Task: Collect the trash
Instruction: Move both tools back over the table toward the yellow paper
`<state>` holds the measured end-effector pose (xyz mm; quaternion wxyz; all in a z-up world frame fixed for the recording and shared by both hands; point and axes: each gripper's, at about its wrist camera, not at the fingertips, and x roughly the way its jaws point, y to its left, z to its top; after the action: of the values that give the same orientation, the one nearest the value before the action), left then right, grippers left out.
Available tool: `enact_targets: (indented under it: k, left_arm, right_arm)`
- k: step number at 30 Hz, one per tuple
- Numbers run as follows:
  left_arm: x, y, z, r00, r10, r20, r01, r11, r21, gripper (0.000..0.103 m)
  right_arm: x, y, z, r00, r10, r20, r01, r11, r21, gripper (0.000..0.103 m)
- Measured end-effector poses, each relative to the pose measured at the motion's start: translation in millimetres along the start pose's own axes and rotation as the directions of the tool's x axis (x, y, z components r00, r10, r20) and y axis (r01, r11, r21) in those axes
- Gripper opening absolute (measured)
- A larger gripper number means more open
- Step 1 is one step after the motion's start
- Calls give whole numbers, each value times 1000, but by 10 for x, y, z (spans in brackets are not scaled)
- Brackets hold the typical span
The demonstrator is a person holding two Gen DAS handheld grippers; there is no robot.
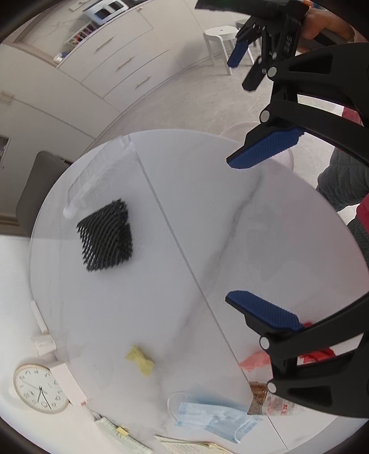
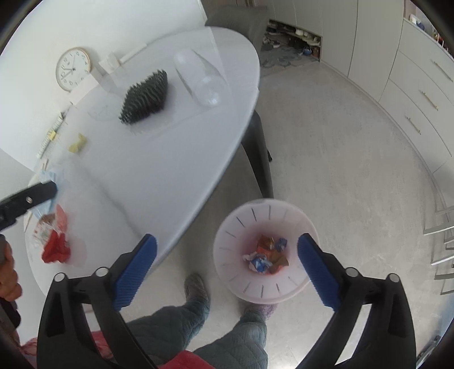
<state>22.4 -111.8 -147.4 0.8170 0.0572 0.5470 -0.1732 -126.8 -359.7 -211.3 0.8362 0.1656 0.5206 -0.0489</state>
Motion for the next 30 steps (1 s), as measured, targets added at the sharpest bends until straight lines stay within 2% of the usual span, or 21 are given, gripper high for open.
enact_targets:
  k: [7,17,23,30]
  left_arm:
    - [-70,544,145,998,58,35,-54,995,-85,84]
    - [-16,1296,398,994,105,40,-97,981,-168,84]
    - [139,1699,574,995,100,27,-92,973,-211,84]
    - [522,2030,805,995,100,-7,-99,972,-213,84]
  right_arm:
    - [-109,421,356,998,30,54,-27,998,-61,100]
    - [70,1096,795,995,68,67,-57,986,-154,100]
    - [280,1419,1081,996,75,52,-64,980,-188,100]
    - [604,1635,1390,997,71,21,-65,979,-193,101]
